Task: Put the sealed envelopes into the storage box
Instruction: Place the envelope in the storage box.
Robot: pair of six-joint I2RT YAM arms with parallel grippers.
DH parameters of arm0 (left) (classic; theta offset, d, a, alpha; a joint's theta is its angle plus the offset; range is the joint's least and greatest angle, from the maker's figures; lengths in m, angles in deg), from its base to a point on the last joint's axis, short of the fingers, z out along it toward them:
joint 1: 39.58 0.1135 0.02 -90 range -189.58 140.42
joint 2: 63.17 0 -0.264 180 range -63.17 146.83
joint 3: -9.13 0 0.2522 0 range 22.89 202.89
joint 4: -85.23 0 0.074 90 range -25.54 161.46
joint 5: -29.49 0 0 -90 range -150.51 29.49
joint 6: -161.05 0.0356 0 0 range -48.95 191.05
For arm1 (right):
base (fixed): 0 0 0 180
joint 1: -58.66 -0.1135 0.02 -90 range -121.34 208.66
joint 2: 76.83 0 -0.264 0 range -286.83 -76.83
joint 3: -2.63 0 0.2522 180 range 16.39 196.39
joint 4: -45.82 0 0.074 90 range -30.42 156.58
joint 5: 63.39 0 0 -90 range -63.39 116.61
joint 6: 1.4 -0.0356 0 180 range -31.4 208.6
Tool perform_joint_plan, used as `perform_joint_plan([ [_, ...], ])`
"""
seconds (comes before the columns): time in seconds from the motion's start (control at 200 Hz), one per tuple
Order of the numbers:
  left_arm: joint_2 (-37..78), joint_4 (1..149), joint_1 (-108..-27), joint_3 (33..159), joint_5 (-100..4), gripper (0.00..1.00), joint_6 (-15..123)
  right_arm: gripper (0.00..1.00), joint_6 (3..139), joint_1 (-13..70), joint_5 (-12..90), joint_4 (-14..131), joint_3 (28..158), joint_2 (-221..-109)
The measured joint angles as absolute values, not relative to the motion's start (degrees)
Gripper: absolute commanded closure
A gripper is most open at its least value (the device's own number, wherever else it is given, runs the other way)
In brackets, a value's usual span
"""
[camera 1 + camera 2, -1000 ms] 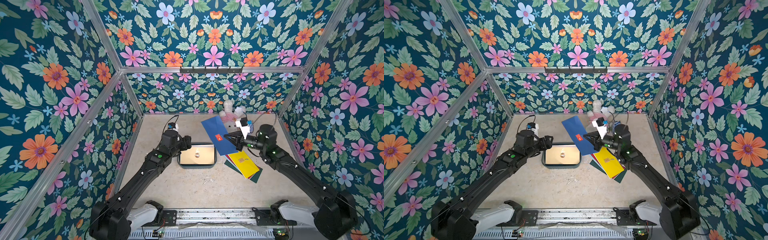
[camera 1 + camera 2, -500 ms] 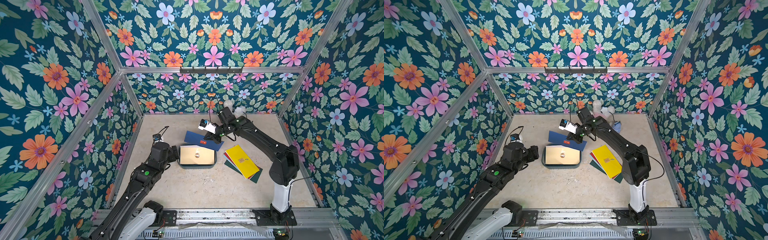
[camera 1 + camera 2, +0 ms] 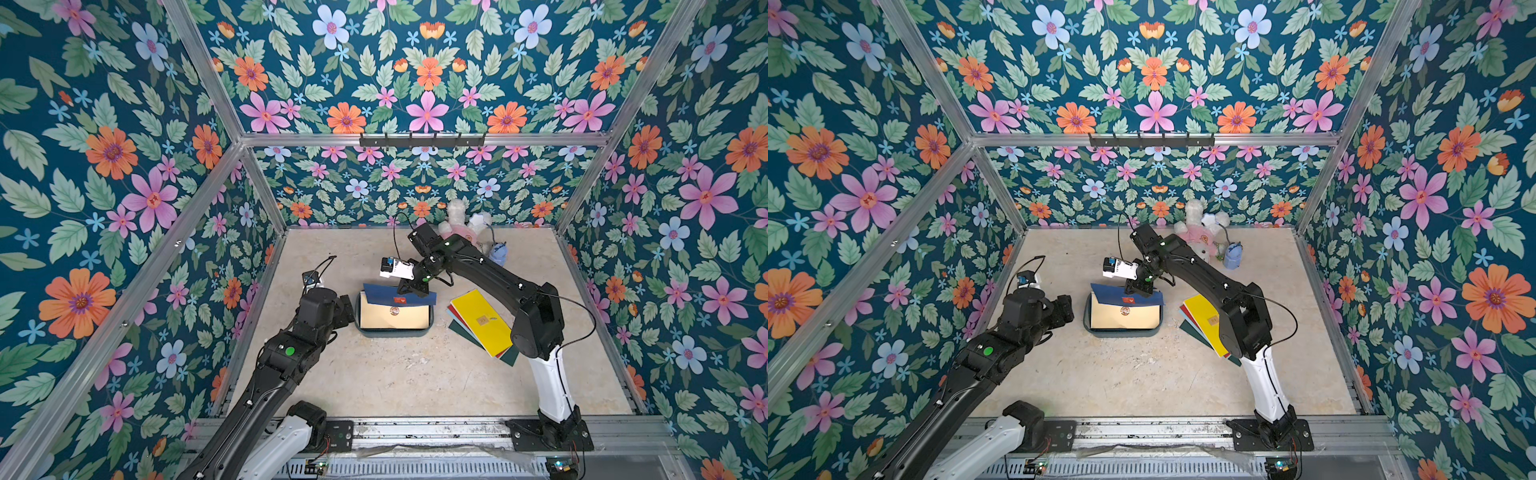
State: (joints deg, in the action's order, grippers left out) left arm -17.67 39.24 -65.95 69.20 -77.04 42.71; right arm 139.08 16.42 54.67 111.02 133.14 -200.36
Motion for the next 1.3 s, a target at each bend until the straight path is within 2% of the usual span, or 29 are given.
perform_joint_plan([
  [1.3,-17.39,38.67,-65.95,69.0,-77.0,0.14,42.73,1.0,142.21,14.67,56.35,108.7,131.04,-198.83],
])
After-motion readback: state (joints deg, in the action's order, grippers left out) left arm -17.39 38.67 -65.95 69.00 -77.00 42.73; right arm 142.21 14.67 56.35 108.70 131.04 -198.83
